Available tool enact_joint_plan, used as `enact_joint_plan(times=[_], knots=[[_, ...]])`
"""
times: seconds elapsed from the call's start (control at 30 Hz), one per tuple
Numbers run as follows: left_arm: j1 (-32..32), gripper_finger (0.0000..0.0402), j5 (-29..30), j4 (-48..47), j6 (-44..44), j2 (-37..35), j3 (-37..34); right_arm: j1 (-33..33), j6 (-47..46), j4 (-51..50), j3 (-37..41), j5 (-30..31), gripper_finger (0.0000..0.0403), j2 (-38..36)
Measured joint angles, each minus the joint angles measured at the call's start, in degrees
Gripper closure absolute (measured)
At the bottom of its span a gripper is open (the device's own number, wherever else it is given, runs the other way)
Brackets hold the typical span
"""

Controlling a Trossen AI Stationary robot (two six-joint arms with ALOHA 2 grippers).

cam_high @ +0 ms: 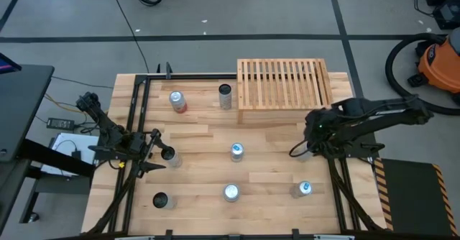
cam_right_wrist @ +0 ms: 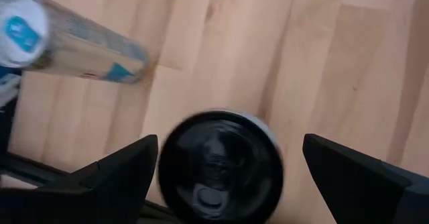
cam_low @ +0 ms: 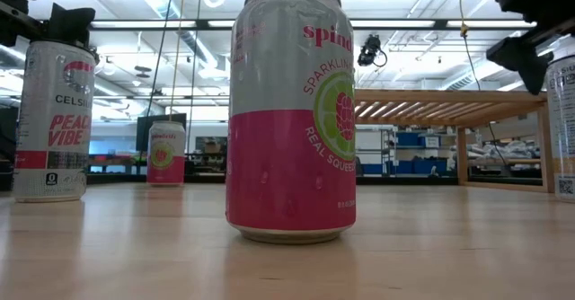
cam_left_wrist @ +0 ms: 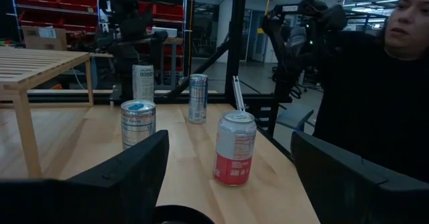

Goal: Place canned beverage on shelf
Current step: Put the bottom white-yellow soda can on the shelf

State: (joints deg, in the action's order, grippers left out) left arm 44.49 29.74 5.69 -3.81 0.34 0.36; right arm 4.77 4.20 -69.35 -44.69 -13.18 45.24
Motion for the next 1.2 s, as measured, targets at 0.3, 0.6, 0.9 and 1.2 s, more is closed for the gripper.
enact_joint_plan(times=[0.3, 0.6, 0.9, 1.2], knots=[[0.0, 0.0086, 0.0, 0.0, 0.0, 0.0, 0.0, 0.4, -4.5, -0.8, 0.0, 1.4, 0.0033, 3.7], [0.0, 0.0086, 0.0, 0.0, 0.1, 0.0, 0.0, 0.3, -4.7, -1.3, 0.0, 1.5, 0.0077, 6.3], [0.0, 0.0086, 0.0, 0.0, 0.1, 0.0, 0.0, 0.3, -4.5, -0.8, -0.1, 2.1, 0.0128, 6.8], [0.0, 0.0086, 0.0, 0.0, 0.1, 0.0, 0.0, 0.3, -7.6, -0.1, -0.1, 2.8, 0.0128, 6.9]])
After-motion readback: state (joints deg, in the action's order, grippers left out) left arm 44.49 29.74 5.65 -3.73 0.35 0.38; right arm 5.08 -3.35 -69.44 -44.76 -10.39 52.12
